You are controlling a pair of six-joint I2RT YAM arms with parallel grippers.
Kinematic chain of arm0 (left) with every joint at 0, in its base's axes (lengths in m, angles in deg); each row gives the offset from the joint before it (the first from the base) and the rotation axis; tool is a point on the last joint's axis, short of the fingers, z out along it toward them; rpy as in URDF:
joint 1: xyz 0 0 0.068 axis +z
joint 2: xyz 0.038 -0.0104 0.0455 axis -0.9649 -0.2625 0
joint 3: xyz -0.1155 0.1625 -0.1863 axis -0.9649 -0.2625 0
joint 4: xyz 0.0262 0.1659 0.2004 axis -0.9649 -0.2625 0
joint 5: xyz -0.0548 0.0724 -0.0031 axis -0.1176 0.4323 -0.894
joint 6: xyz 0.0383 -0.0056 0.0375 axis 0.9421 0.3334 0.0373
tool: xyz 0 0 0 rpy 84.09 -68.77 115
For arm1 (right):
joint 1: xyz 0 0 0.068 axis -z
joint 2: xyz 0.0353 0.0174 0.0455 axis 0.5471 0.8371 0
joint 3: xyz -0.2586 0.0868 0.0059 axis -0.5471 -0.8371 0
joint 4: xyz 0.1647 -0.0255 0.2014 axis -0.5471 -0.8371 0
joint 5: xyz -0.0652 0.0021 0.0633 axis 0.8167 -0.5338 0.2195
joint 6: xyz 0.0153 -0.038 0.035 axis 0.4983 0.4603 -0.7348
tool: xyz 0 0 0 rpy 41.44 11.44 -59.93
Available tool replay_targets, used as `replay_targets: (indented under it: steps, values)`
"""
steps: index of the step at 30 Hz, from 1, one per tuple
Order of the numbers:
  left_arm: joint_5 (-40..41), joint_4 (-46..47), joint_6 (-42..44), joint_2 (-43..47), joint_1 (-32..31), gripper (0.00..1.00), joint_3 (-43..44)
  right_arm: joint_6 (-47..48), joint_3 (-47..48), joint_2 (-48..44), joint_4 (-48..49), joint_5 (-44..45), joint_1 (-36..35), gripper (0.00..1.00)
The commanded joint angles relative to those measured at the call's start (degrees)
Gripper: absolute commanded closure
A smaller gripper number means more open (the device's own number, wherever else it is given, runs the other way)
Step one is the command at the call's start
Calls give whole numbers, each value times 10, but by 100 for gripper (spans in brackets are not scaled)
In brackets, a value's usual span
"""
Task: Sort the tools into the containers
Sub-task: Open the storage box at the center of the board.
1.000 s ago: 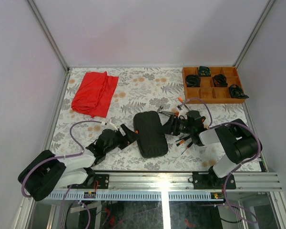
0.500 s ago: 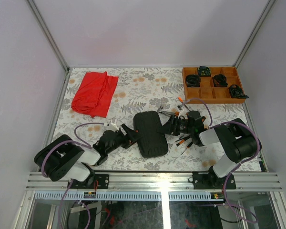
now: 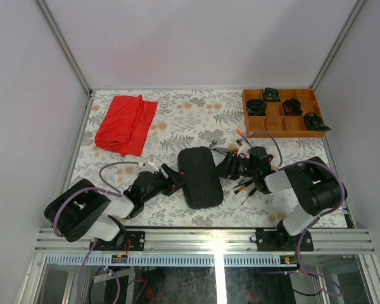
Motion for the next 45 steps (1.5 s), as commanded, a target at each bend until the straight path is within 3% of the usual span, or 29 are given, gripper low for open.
replay_targets:
  steps: [1, 9, 23, 30, 45]
  values:
    - [41, -107, 60, 45, 2, 55, 33, 39, -17, 29, -106, 42, 1, 58]
    - [74, -312, 126, 97, 1, 59, 97, 53, -9, 30, -128, 48, 1, 60]
    - [111, -447, 158, 89, -18, 60, 151, 86, 14, 15, -193, 72, 1, 60]
    - [131, -488, 169, 87, -22, 60, 164, 93, 19, 15, -204, 78, 0, 60]
    - [152, -485, 153, 91, -24, 60, 142, 98, 21, 20, -209, 78, 0, 60]
